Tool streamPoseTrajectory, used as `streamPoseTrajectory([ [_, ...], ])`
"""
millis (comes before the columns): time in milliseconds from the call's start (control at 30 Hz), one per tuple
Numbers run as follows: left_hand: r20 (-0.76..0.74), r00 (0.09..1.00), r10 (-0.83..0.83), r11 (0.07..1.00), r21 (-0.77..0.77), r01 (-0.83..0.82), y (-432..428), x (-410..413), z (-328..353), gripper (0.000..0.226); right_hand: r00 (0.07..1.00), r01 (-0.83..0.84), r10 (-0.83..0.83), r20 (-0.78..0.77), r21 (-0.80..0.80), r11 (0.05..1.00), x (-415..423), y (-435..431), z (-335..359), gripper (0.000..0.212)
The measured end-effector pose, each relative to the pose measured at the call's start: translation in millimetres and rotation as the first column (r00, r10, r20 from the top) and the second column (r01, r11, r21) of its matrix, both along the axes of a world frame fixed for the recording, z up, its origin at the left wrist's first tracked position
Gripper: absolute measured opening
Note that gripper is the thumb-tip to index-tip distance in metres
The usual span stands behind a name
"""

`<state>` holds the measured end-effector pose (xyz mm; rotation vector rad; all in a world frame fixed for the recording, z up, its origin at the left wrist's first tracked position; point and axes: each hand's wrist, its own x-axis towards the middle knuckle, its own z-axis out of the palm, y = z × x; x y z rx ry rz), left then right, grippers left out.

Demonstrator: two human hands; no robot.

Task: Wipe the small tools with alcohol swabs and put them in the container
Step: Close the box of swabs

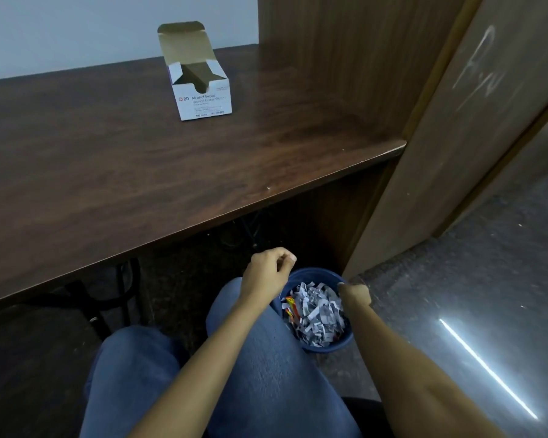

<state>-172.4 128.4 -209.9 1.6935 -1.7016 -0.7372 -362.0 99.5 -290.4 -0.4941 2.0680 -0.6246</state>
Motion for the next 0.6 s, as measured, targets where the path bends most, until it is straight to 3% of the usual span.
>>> streamPoseTrajectory([
  [133,-0.014,1.000,-0.006,1.000,-0.013,0.006,-1.4,0.4,4.9,0.017,0.988,0.157,-0.157,0.009,-0.150,0.976,2.3,-7.5,13.5,0.035],
  [200,-0.033,0.999,-0.012,1.000,-0.016,0.012,-1.6,-1.3,12.9,0.017,0.951,0.305,-0.304,0.046,-0.263,0.915,5.5,-14.2,32.4,0.031],
  [300,-0.084,0.996,-0.026,0.999,-0.026,0.024,-3.2,-4.0,33.0,0.016,0.818,0.572,-0.533,0.217,-0.411,0.710,7.8,-33.9,66.0,0.026],
  [400,-0.163,0.985,-0.055,0.997,-0.054,0.046,-3.7,-2.8,61.3,0.017,0.669,0.731,-0.636,0.384,-0.492,0.472,7.0,-45.6,111.5,0.021],
  [500,-0.251,0.962,-0.108,0.992,-0.086,0.090,-2.5,1.8,94.8,0.017,0.628,0.730,-0.648,0.431,-0.614,0.300,8.6,-53.9,162.8,0.014],
  [600,-0.373,0.917,-0.139,0.989,-0.095,0.111,-3.8,10.0,130.1,0.017,0.690,0.639,-0.571,0.445,-0.745,0.192,24.3,-61.5,213.1,0.014],
])
